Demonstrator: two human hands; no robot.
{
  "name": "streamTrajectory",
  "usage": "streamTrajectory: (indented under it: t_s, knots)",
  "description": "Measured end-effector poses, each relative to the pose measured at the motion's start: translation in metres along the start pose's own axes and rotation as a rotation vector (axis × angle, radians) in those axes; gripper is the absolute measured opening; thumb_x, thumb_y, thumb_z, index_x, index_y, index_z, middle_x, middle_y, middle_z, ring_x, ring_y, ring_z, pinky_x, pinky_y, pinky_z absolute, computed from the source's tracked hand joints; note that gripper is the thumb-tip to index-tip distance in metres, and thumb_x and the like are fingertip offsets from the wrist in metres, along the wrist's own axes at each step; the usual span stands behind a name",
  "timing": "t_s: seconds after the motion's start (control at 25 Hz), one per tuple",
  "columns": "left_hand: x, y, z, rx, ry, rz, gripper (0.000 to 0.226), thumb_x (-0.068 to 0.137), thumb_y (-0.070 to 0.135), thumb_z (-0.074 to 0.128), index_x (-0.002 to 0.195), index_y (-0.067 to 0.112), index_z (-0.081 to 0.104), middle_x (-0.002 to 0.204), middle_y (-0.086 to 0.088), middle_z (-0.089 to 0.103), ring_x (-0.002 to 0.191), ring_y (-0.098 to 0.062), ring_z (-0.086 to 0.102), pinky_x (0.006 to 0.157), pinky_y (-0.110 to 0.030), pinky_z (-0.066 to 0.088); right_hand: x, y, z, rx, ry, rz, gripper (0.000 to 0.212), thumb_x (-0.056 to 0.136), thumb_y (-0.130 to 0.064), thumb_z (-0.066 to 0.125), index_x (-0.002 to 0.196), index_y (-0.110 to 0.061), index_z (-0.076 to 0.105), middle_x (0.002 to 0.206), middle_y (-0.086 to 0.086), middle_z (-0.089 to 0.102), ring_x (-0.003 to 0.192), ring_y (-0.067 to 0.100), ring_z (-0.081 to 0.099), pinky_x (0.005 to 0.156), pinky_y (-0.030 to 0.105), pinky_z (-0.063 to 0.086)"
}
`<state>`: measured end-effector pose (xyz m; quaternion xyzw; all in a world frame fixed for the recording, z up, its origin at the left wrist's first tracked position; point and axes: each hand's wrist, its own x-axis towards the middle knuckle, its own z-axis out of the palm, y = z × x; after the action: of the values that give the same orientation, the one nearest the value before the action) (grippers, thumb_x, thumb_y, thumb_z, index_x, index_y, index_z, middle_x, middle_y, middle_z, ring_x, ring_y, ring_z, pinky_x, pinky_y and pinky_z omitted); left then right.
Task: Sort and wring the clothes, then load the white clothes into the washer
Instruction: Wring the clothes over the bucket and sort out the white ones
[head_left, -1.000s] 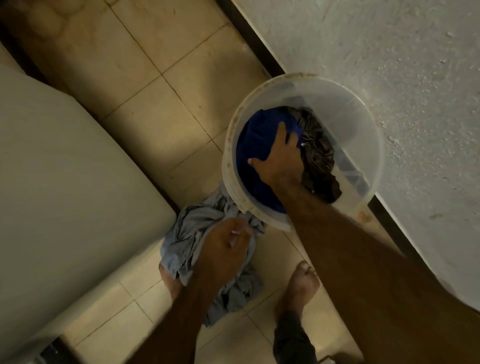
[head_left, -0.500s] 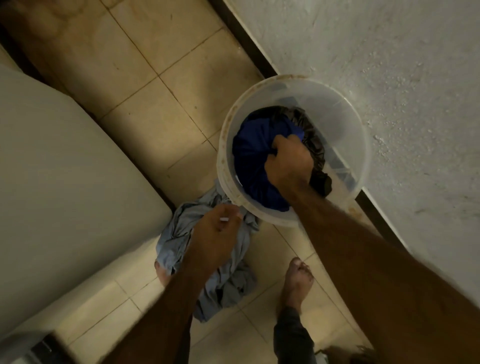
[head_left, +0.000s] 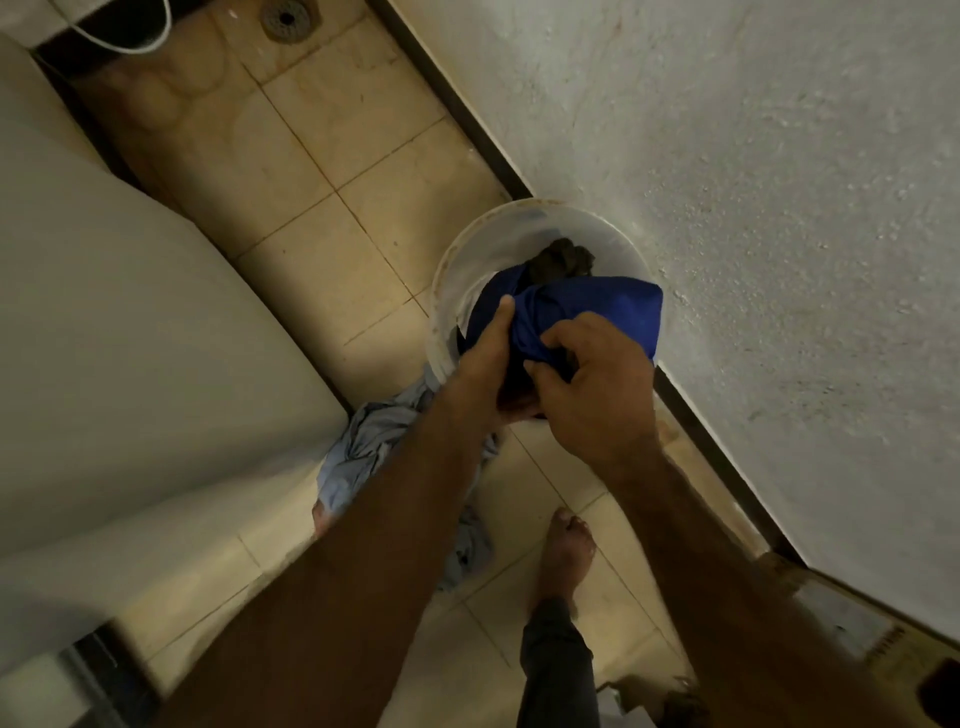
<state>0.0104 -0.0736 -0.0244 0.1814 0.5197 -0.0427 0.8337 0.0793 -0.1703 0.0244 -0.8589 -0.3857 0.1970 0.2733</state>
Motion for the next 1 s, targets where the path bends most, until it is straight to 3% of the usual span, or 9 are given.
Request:
streamTrajectory:
  t_s: [0.16, 0.24, 0.32, 0.4, 0.52, 0.6, 0.72, 0.84, 1.0]
  knots:
    - [-0.001, 0.024, 0.018, 0.068, 0.125, 0.025, 0.049, 0.095, 0.045, 0.057, 0.131, 0.011, 0.06, 0.122, -0.013, 0.067, 0.108, -0.028, 0.065, 0.081, -0.039, 0.056, 0.009, -0.013, -0.04, 0.059, 0.002, -0.083, 0.016, 0.078, -0.02, 0.079, 0.092, -0.014, 0.072, 0.082, -0.002, 0.06, 0.071, 0.013, 0.054, 0.066, 0.029, 0.046]
    - [-0.007, 0.028, 0.023, 0.163, 0.289, 0.052, 0.038, 0.096, 0.025, 0.057, 0.127, 0.004, 0.06, 0.109, -0.018, 0.067, 0.094, -0.03, 0.066, 0.063, -0.036, 0.054, 0.014, -0.016, -0.048, 0.061, -0.022, -0.074, 0.015, 0.077, -0.022, 0.08, 0.089, -0.016, 0.074, 0.079, 0.0, 0.061, 0.07, 0.016, 0.054, 0.066, 0.036, 0.048]
    - [-0.016, 0.027, 0.022, 0.315, 0.379, 0.104, 0.029, 0.098, 0.02, 0.057, 0.119, 0.001, 0.061, 0.096, -0.015, 0.063, 0.084, -0.028, 0.063, 0.052, -0.033, 0.05, 0.015, -0.015, -0.049, 0.065, -0.084, -0.065, 0.013, 0.079, -0.026, 0.08, 0.088, -0.018, 0.074, 0.077, 0.001, 0.062, 0.07, 0.018, 0.056, 0.067, 0.039, 0.049]
    - [-0.021, 0.027, 0.014, 0.468, 0.47, 0.215, 0.031, 0.099, 0.025, 0.058, 0.118, 0.0, 0.062, 0.106, -0.016, 0.064, 0.096, -0.031, 0.063, 0.06, -0.037, 0.056, 0.012, -0.008, -0.046, 0.063, -0.185, 0.02, 0.02, 0.085, -0.037, 0.076, 0.097, -0.021, 0.075, 0.079, -0.001, 0.065, 0.073, 0.016, 0.06, 0.07, 0.035, 0.05]
    - [-0.03, 0.028, 0.01, 0.588, 0.583, 0.387, 0.041, 0.099, 0.036, 0.057, 0.114, -0.001, 0.065, 0.11, -0.012, 0.068, 0.104, -0.031, 0.064, 0.091, -0.041, 0.056, 0.005, 0.014, -0.035, -0.064, -0.166, 0.26, 0.045, 0.092, -0.056, 0.062, 0.123, -0.024, 0.071, 0.116, 0.0, 0.066, 0.104, 0.017, 0.064, 0.087, 0.036, 0.055]
    - [-0.038, 0.03, 0.02, 0.606, 0.574, 0.502, 0.034, 0.1, 0.036, 0.056, 0.093, 0.004, 0.067, 0.089, -0.005, 0.066, 0.087, -0.023, 0.064, 0.083, -0.036, 0.054, 0.007, 0.025, -0.027, -0.124, -0.022, 0.318, 0.044, 0.094, -0.057, 0.056, 0.119, -0.026, 0.073, 0.12, 0.002, 0.065, 0.106, 0.02, 0.065, 0.085, 0.038, 0.059]
    - [-0.061, 0.03, 0.039, 0.61, 0.465, 0.721, 0.032, 0.101, 0.031, 0.055, 0.073, 0.017, 0.065, 0.073, 0.003, 0.064, 0.07, -0.01, 0.062, 0.07, -0.03, 0.052, 0.018, 0.017, -0.025, -0.021, 0.122, 0.241, 0.039, 0.099, -0.047, 0.05, 0.085, -0.021, 0.075, 0.077, -0.005, 0.067, 0.066, 0.009, 0.062, 0.059, 0.021, 0.051]
    - [-0.089, 0.039, 0.058, 0.432, 0.251, 0.862, 0.029, 0.102, 0.024, 0.055, 0.078, 0.021, 0.071, 0.08, -0.003, 0.074, 0.079, -0.017, 0.072, 0.077, -0.036, 0.061, 0.032, -0.002, -0.036, 0.089, 0.184, 0.307, 0.046, 0.104, -0.036, 0.049, 0.063, -0.017, 0.058, 0.054, -0.009, 0.049, 0.047, 0.004, 0.042, 0.044, 0.013, 0.028]
    - [-0.117, 0.067, 0.086, 0.017, 0.18, 0.713, 0.028, 0.1, 0.034, 0.055, 0.091, 0.013, 0.072, 0.088, -0.005, 0.075, 0.086, -0.02, 0.072, 0.079, -0.034, 0.06, 0.042, -0.01, -0.052, 0.231, 0.295, 0.49, 0.054, 0.104, -0.04, 0.046, 0.054, -0.02, 0.045, 0.053, -0.006, 0.046, 0.048, 0.008, 0.04, 0.052, 0.025, 0.034]
